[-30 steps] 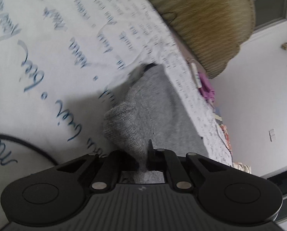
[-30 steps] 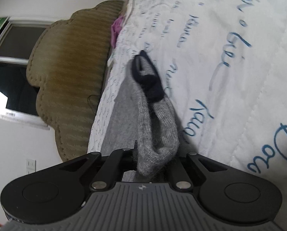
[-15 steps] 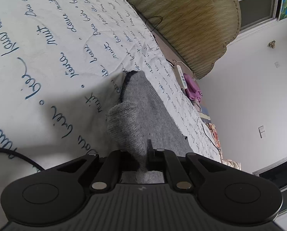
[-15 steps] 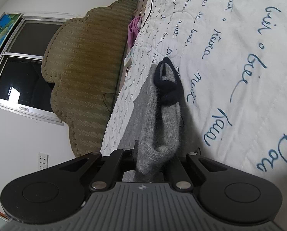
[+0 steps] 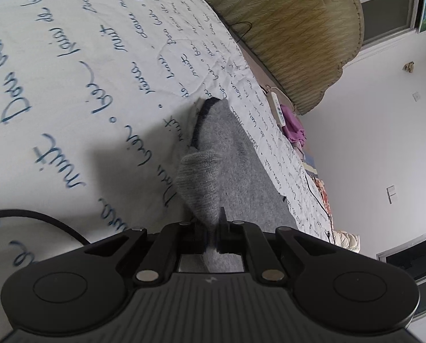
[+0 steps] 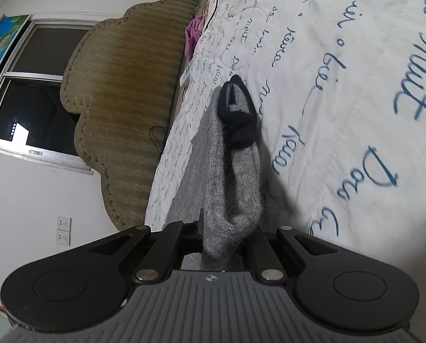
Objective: Fold small clothes
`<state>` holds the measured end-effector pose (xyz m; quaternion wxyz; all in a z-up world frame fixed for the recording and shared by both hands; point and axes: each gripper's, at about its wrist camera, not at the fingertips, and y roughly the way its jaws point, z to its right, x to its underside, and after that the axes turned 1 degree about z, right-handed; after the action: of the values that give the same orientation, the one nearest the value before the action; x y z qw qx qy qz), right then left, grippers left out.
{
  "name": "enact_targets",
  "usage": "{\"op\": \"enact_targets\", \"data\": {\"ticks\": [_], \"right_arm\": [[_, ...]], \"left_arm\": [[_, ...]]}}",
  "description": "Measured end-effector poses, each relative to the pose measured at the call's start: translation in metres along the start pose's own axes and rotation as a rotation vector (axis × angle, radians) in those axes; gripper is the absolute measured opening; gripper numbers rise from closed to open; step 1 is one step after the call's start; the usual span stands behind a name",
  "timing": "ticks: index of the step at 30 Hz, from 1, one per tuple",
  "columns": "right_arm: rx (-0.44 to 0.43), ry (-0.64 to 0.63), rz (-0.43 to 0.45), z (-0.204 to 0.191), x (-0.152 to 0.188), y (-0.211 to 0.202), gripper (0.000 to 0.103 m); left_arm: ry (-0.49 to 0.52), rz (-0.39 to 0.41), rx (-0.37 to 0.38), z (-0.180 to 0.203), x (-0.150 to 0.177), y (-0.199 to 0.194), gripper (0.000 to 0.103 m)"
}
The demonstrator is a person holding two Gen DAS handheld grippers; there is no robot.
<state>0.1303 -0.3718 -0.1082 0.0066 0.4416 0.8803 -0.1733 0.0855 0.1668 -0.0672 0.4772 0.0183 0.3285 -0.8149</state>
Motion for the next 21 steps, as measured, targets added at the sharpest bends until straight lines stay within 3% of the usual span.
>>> {"op": "enact_targets", "data": {"ticks": [4, 7, 13, 14, 16, 21], "right_arm": [[-0.004, 0.013, -0.008, 0.003, 0.002, 0.002, 0.011], [0.037, 0.049, 0.007, 0.011, -0.001, 0.01, 0.018], [0.041, 0.054, 0.007, 0.012, 0.001, 0.016, 0.046], [0.044, 0.06, 0.005, 0.013, 0.001, 0.017, 0.042], [0.042, 0.045, 0.059, 0.011, 0.002, 0.015, 0.009], [0.106, -0.113, 0.108, -0.009, 0.008, 0.006, 0.01]], "left_arm": [[0.005, -0.041, 0.03, -0.007, 0.0, 0.005, 0.005], [0.007, -0.031, 0.018, -0.015, -0.001, 0.016, 0.006], [-0.072, -0.037, -0.017, -0.029, -0.003, 0.032, 0.014], [-0.077, -0.029, -0.016, -0.029, -0.004, 0.033, 0.014], [-0.072, 0.025, -0.046, -0.027, -0.003, 0.031, 0.006], [0.015, 0.088, -0.06, -0.008, -0.001, 0.013, 0.004]]}}
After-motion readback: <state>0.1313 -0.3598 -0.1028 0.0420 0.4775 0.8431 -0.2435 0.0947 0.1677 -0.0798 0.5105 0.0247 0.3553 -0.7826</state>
